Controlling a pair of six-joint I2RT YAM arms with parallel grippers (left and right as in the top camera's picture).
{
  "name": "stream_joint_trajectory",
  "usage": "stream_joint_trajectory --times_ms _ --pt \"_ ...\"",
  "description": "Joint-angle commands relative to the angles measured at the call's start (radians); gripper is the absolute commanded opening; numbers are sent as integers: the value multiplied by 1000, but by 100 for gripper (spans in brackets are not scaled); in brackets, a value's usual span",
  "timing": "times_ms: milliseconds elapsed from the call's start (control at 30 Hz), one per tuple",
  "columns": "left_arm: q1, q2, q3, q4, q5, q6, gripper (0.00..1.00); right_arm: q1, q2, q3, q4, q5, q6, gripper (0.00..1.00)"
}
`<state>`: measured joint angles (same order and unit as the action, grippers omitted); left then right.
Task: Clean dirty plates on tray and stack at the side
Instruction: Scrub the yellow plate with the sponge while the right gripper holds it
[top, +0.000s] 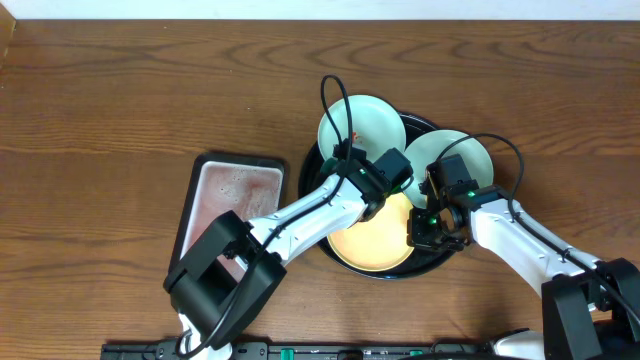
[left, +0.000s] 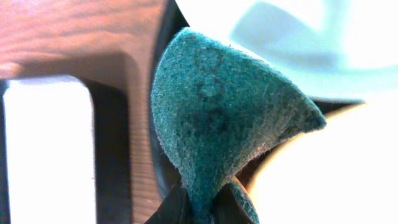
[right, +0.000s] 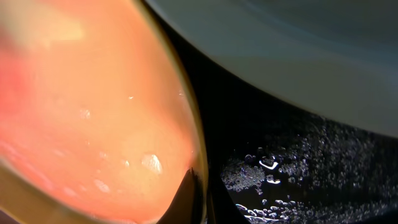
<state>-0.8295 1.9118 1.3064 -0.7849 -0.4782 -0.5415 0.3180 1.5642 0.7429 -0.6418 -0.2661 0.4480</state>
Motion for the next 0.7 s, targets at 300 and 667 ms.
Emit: stream_joint_trajectory --times_ms 300,667 --pt "2 -182 23 10 259 -14 8 -4 26 -36 -40 128 -15 1" --pt "2 -163 -117 151 489 -195 8 -7 26 -36 -39 128 -15 1"
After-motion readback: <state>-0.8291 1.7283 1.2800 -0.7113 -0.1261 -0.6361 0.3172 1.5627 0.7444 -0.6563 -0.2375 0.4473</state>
